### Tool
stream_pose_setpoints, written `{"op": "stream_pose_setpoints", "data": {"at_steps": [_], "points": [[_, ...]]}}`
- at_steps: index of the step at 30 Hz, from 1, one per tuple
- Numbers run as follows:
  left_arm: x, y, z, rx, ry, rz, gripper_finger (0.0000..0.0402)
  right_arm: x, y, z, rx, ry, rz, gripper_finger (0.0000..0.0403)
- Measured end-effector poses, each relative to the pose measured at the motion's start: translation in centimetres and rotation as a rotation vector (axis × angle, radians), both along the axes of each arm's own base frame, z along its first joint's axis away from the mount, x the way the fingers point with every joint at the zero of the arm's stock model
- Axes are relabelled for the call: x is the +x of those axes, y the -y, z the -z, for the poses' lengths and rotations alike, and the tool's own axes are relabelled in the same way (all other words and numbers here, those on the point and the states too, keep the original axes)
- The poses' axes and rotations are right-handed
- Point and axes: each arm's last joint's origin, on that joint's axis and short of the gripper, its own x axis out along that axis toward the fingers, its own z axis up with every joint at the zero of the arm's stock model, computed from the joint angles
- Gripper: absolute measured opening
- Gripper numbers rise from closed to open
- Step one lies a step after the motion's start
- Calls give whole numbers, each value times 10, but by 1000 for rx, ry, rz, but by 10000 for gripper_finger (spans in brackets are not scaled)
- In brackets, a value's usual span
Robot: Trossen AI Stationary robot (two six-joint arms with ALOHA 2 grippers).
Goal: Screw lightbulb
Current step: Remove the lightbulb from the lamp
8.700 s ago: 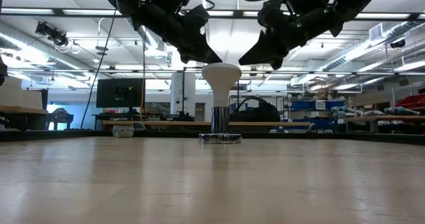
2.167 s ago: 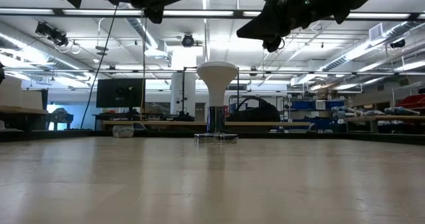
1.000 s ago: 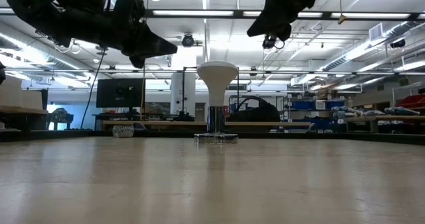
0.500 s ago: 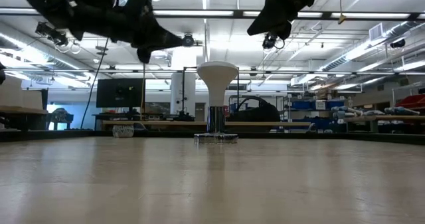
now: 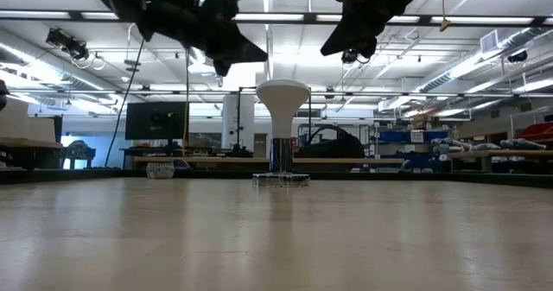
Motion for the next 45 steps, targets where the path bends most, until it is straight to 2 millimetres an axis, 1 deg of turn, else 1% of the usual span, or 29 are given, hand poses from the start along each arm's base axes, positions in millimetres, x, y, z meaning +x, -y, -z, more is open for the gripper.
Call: {"op": "stream_pose_setpoints", "data": {"at_steps": [2, 6, 9, 11, 13, 16, 17, 27, 36, 42, 45], "points": [[6, -3, 2, -6, -15, 13, 0, 2, -1, 2, 6, -3, -9, 11], [17, -11, -6, 23, -54, 18, 0, 6, -2, 4, 8, 2, -16, 11], [25, -17, -6, 28, -113, 22, 0, 11, -3, 9, 16, 1, -17, 11], [29, -19, -5, 36, -146, 27, 0, 18, -5, 12, 13, 16, -26, 11], [34, -21, -3, 41, -167, 30, 0, 21, -7, 18, 18, -10, -35, 11], [39, -23, 4, 32, -202, 34, 0, 26, -9, 21, 8, -4, -52, 11], [41, -23, 3, 34, -196, 34, 0, 28, -10, 22, 7, -2, -54, 11], [40, -24, 5, 42, -218, 31, 0, 29, -8, 19, -1, 29, -52, 11], [40, -23, 5, 45, -223, 32, 0, 27, -9, 22, -6, -3, -62, 11], [40, -24, 5, 53, -223, 34, 0, 26, -9, 40, -32, 51, -73, 4], [40, -24, 5, 56, -223, 34, 0, 25, -10, 49, -15, 67, -59, 5]]}}
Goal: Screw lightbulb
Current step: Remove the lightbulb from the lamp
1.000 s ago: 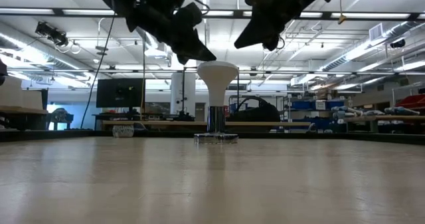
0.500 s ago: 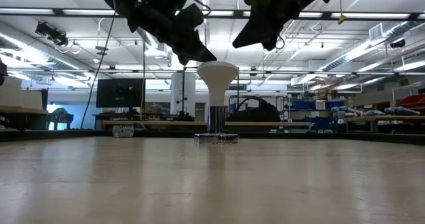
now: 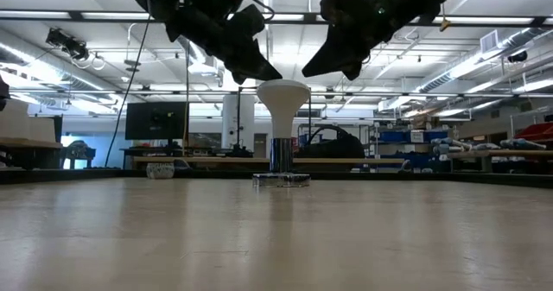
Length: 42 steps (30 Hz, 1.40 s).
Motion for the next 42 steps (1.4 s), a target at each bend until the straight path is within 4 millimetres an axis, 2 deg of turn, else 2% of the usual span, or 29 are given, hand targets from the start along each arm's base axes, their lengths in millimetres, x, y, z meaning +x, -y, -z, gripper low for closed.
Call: {"op": "stream_pose_setpoints", "data": {"at_steps": [25, 32, 42], "points": [[0, 0, 1, 4, 1, 0, 0, 1, 3, 0, 38, 49, 131, 7], [0, 0, 1, 7, -1, -5, 0, 7, 3, 13, 61, 11, 107, 7], [0, 0, 1, 9, -14, -16, 0, 7, 20, 16, 55, 8, 176, 7]]}}
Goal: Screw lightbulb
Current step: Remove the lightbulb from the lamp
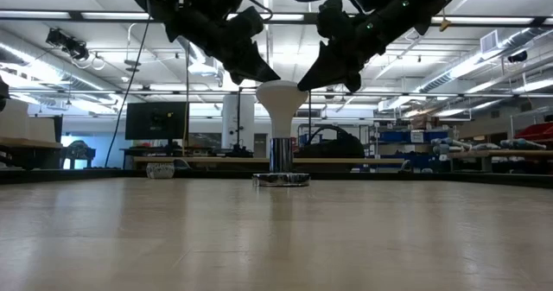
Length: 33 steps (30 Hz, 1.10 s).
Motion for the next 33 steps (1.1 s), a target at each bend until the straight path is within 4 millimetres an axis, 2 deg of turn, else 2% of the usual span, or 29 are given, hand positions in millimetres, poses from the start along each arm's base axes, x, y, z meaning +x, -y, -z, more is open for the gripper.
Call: {"op": "stream_pose_setpoints", "data": {"at_steps": [7, 12, 16, 19, 24, 28, 33], "points": [[0, 4, 1, -5, -18, 9, 0, -3, 13, 0, 17, -2, 52, 7], [2, 10, 1, -19, -17, 48, 0, -8, 28, 2, 0, -16, 162, 7], [2, 10, 1, -15, -20, 41, 0, -14, 37, -4, -5, -6, 196, 8], [2, 9, 2, 0, -27, 13, 0, -19, 32, -15, -19, 26, 154, 9], [1, 6, 1, 9, -25, -6, 0, -14, 8, -24, -6, 77, -34, 9], [1, 6, -2, 17, 1, -16, 0, -10, -3, -24, -16, 90, -64, 9], [1, 5, -9, 19, 28, -50, 0, -9, -5, -27, -37, 117, -53, 9]]}}
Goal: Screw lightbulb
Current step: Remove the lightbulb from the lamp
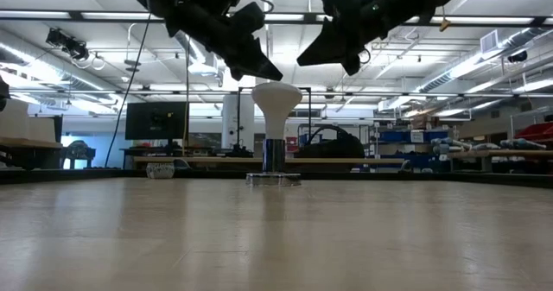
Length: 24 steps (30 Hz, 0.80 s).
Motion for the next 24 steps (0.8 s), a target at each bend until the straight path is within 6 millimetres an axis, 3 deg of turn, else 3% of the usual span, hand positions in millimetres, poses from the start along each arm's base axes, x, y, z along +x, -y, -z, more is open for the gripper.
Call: {"op": "stream_pose_setpoints", "data": {"at_steps": [8, 16, 24], "points": [[0, -2, -3, 27, 6, -48, 0, 1, 0, 0, -8, 4, -3, 9], [-2, -2, 1, 33, -51, -92, 0, 12, 0, 19, 17, -43, -57, 9], [-2, -3, 4, 34, -73, -106, 0, 14, 9, 25, 21, -53, -31, 9]]}}
